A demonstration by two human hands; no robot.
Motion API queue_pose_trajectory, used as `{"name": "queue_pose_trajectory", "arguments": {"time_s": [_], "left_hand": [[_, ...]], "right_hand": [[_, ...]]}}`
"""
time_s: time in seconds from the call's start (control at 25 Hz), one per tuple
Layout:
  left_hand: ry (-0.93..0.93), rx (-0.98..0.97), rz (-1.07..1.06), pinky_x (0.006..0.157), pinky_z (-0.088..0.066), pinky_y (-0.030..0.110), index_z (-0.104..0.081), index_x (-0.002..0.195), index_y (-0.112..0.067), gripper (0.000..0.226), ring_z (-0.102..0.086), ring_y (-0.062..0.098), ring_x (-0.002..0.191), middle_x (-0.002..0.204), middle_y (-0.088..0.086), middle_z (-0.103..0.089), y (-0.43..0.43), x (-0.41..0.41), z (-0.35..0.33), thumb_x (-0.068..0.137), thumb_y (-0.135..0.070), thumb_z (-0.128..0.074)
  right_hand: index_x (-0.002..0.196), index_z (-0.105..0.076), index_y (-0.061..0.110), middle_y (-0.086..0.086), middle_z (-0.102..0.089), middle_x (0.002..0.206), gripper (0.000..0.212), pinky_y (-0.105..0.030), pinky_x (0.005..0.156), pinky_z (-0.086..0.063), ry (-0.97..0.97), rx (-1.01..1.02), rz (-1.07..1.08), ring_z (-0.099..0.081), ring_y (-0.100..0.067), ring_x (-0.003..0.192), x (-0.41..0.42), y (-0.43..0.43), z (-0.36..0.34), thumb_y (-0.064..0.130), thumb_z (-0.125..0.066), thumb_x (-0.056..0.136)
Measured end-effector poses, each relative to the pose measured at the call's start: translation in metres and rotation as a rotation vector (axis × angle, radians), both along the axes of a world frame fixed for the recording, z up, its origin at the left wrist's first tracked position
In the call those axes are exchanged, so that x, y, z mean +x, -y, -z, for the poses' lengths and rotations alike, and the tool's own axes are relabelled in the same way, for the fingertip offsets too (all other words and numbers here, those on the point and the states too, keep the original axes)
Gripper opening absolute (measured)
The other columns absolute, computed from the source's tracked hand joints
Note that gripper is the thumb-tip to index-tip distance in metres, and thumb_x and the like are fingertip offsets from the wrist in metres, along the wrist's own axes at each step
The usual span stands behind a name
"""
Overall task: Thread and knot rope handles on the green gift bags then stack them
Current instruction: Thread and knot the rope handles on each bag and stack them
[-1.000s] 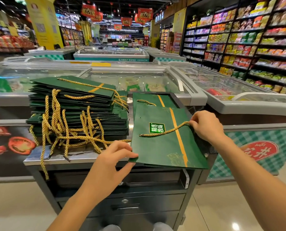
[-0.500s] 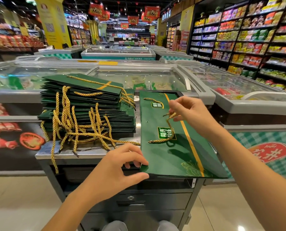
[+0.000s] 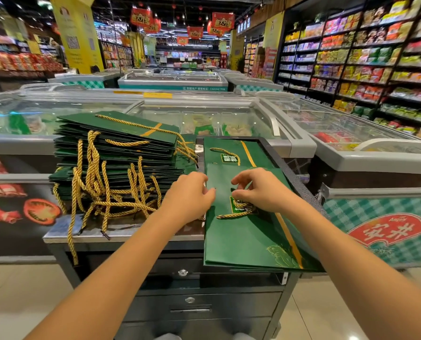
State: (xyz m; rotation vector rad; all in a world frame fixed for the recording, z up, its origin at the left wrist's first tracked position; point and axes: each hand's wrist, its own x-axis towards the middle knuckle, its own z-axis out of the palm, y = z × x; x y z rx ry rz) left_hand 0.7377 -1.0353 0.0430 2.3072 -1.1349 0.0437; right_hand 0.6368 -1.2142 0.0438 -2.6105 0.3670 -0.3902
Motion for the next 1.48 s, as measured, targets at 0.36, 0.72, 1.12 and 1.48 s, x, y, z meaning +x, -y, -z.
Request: {"name": "queue_pose_trajectory", "arguments": {"time_s": [0.36,0.72,1.12,1.48], "left_hand": [[-0.041,0.033,-0.103,0.063,-0.036,0.037,-0.055,0.096,-0.009,0.023,-0.053,0.029,0.084,0.083,0.004,-0.054,-0.001,-0.03,0.021,0.092,-0.031,-0.056],[-0.308,-0.349,-0.086,0.081,-0.055,0.019,-0.072,0.114,-0.017,0.03,-0.067,0.0,0.088,0.095,-0.008,-0.073,-0.027,-0.029,0.023,0.088,-0.008,-0.061],[-0.675,-0.535,-0.023,0.077,-0.059,0.022,-0.07,0.108,-0.014,0.033,-0.071,0.019,0.091,0.098,0.007,-0.074,-0.023,-0.021,0.019,0.085,0.009,-0.067],[-0.605,-0.481,0.041,0.076,-0.055,0.025,-0.065,0.112,-0.015,0.029,-0.06,0.012,0.082,0.103,0.012,-0.068,-0.019,-0.02,0.027,0.086,-0.001,-0.067]], "right_hand": [[0.103,-0.08,0.017,0.002,-0.075,0.089,0.016,-0.009,0.06,-0.046,0.034,0.06,0.066,-0.065,-0.005,0.078,-0.02,-0.015,0.014,0.025,-0.068,0.095],[0.095,-0.08,0.021,0.01,-0.074,0.085,0.013,-0.012,0.064,-0.049,0.105,0.156,0.11,-0.066,-0.003,0.079,-0.039,-0.025,0.025,0.027,-0.068,0.094],[0.094,-0.079,0.014,0.001,-0.076,0.082,0.005,-0.014,0.066,-0.05,0.223,0.361,-0.105,-0.061,0.002,0.067,-0.011,-0.024,0.008,0.016,-0.076,0.091],[0.096,-0.079,0.014,-0.005,-0.076,0.084,0.008,-0.014,0.065,-0.05,0.37,0.423,-0.107,-0.066,-0.007,0.072,-0.014,-0.021,0.024,0.01,-0.073,0.093]]}}
